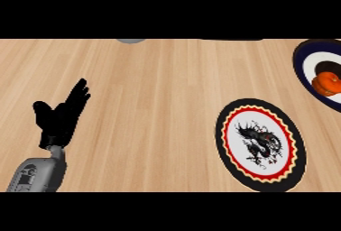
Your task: Pick the squash from the plate and place it in the plate
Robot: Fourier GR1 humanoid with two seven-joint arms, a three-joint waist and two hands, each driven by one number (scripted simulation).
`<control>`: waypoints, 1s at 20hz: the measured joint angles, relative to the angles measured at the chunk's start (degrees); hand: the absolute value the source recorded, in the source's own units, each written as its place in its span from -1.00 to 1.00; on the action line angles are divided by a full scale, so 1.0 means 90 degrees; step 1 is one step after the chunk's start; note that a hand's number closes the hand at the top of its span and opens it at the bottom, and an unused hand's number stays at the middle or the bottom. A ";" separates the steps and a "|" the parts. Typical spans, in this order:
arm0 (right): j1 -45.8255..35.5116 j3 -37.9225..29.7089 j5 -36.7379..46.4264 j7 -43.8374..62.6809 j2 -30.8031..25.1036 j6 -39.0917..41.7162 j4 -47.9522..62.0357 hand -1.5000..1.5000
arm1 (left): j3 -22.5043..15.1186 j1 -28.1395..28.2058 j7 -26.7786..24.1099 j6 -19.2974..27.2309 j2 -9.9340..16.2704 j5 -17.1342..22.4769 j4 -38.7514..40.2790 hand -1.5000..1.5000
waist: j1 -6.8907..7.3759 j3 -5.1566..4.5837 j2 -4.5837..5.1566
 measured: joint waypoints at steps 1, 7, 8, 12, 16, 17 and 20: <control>0.0070 -0.0034 -0.0046 -0.0007 -0.0033 0.0105 -0.0008 -1.00 | 0.0001 0.0041 0.0073 -0.0025 0.0032 0.0014 -0.0111 0.00 | 0.0011 0.0001 -0.0002; 0.0569 -0.0169 -0.0212 -0.0367 -0.0116 0.0481 -0.0110 -1.00 | 0.0031 -0.0032 0.0088 -0.0039 0.0026 -0.0012 -0.0056 0.00 | 0.0026 0.0010 0.0022; 0.0648 -0.0174 -0.0219 -0.0416 -0.0109 0.0485 -0.0125 -1.00 | 0.0016 -0.0064 0.0090 -0.0030 0.0005 -0.0029 -0.0029 0.00 | 0.0024 0.0010 0.0024; 0.0884 -0.0206 -0.0246 -0.0527 -0.0147 0.0450 -0.0173 -1.00 | 0.0017 -0.0068 0.0010 -0.0046 -0.0023 -0.0052 0.0047 0.00 | 0.0053 0.0018 0.0044; 0.1063 -0.0239 -0.0269 -0.0545 -0.0236 0.0412 -0.0189 -1.00 | 0.0074 -0.0122 0.0053 -0.0091 0.0022 -0.0015 0.0039 0.00 | 0.0067 0.0021 0.0045; 0.1114 -0.0231 -0.0260 -0.0558 -0.0249 0.0411 -0.0197 -1.00 | 0.0085 -0.0142 0.0031 -0.0077 0.0019 -0.0032 0.0082 0.00 | 0.0064 0.0021 0.0047; 0.1313 -0.0205 -0.0223 -0.0625 -0.0286 0.0407 -0.0221 -1.00 | 0.0057 -0.0162 0.0092 -0.0038 -0.0023 -0.0054 0.0025 0.00 | 0.0072 0.0027 0.0050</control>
